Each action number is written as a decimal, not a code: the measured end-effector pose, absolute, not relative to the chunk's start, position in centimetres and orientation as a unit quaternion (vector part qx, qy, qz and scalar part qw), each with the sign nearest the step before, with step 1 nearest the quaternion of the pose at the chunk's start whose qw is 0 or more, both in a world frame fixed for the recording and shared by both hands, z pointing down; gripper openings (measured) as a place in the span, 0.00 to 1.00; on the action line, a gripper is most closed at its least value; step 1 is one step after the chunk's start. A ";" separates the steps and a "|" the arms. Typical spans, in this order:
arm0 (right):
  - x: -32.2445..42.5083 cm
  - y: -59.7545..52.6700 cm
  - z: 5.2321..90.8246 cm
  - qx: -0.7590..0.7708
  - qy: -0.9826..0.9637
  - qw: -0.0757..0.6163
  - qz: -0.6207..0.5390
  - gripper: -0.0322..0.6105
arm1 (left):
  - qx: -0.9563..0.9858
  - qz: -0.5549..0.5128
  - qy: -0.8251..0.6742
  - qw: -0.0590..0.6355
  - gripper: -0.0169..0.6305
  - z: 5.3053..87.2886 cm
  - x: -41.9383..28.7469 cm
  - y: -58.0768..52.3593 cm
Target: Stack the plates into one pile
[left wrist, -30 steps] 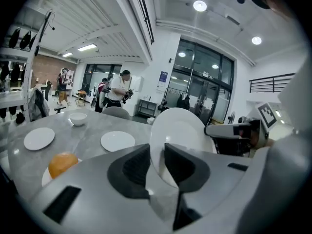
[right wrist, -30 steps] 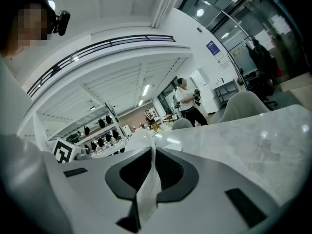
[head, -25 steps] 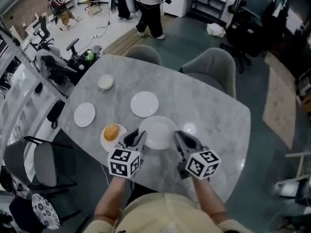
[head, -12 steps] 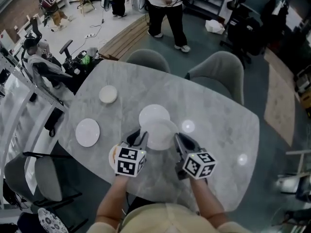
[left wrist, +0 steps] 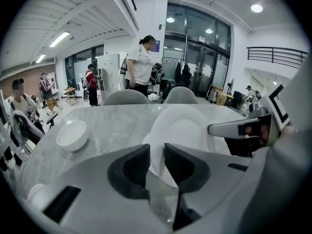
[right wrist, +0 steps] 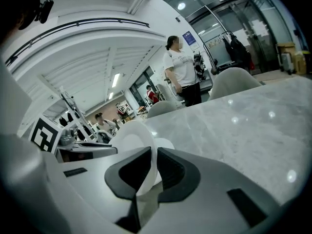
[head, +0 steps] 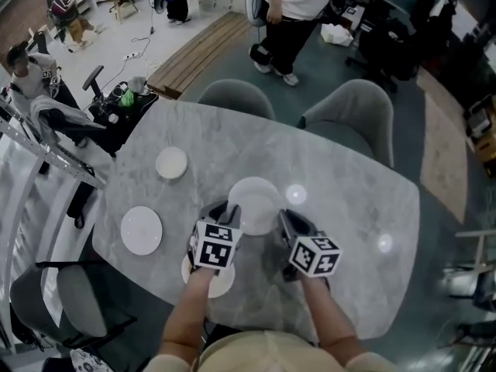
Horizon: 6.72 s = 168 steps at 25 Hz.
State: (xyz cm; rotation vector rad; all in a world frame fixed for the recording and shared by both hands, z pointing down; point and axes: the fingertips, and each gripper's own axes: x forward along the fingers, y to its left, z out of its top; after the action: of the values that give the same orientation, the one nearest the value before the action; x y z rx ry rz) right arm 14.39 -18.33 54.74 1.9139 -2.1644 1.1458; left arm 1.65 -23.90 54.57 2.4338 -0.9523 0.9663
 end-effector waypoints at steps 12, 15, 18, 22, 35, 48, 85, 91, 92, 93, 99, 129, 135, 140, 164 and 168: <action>14.7 -20.2 58.4 0.650 -0.652 0.099 0.377 0.10 | 0.850 0.393 -0.288 0.201 0.17 58.3 2.9 -26.6; 14.9 -20.4 58.9 0.658 -0.644 0.121 0.372 0.11 | 0.850 0.397 -0.282 0.201 0.17 58.9 3.0 -26.9; 15.0 -20.4 59.2 0.667 -0.634 0.146 0.363 0.11 | 0.848 0.404 -0.277 0.201 0.18 59.2 3.1 -26.9; 15.0 -20.5 59.7 0.676 -0.627 0.176 0.345 0.12 | 0.850 0.411 -0.275 0.181 0.18 59.5 3.2 -27.0; 14.8 -20.4 59.5 0.692 -0.617 0.211 0.309 0.11 | 0.848 0.435 -0.292 0.082 0.18 59.9 2.7 -27.7; 14.7 -17.8 53.2 0.676 -0.665 0.170 0.270 0.11 | 0.857 0.305 -0.402 0.102 0.13 51.6 -1.4 -26.0; -13.7 -18.1 42.8 0.508 -0.831 0.126 0.187 0.14 | 0.789 0.107 -0.565 0.218 0.03 45.3 -32.8 -19.2; -17.2 -20.8 45.8 0.494 -0.829 0.154 0.212 0.16 | 0.791 0.136 -0.561 0.203 0.03 47.1 -35.5 -21.2; -17.7 -21.1 46.3 0.491 -0.829 0.159 0.216 0.17 | 0.791 0.143 -0.561 0.198 0.03 47.4 -35.9 -21.4; -18.1 -21.5 46.8 0.488 -0.829 0.165 0.219 0.18 | 0.792 0.149 -0.559 0.194 0.03 47.6 -36.3 -21.6; -20.5 -23.8 49.3 0.480 -0.823 0.188 0.239 0.18 | 0.790 0.176 -0.558 0.183 0.04 49.1 -38.5 -22.9; -23.4 -26.9 61.7 0.453 -0.760 0.325 0.332 0.20 | 0.783 0.233 -0.520 0.250 0.15 56.2 -41.0 -23.9; -23.5 -26.9 61.8 0.457 -0.758 0.323 0.335 0.20 | 0.786 0.231 -0.514 0.254 0.15 56.3 -40.7 -24.1; -23.4 -27.0 61.8 0.462 -0.756 0.325 0.331 0.20 | 0.790 0.230 -0.509 0.253 0.15 56.3 -40.3 -24.5; -24.9 -27.1 56.5 0.444 -0.797 0.229 0.340 0.11 | 0.813 0.207 -0.486 0.244 0.15 55.5 -40.5 -25.1; -25.7 -26.8 54.9 0.427 -0.809 0.194 0.354 0.09 | 0.819 0.199 -0.481 0.242 0.15 55.2 -40.5 -25.2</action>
State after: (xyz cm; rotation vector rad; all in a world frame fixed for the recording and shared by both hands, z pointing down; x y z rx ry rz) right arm -25.72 -26.84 54.90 1.1991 -2.2687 0.9943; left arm -40.52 -25.19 55.20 2.2376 -1.3151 0.5436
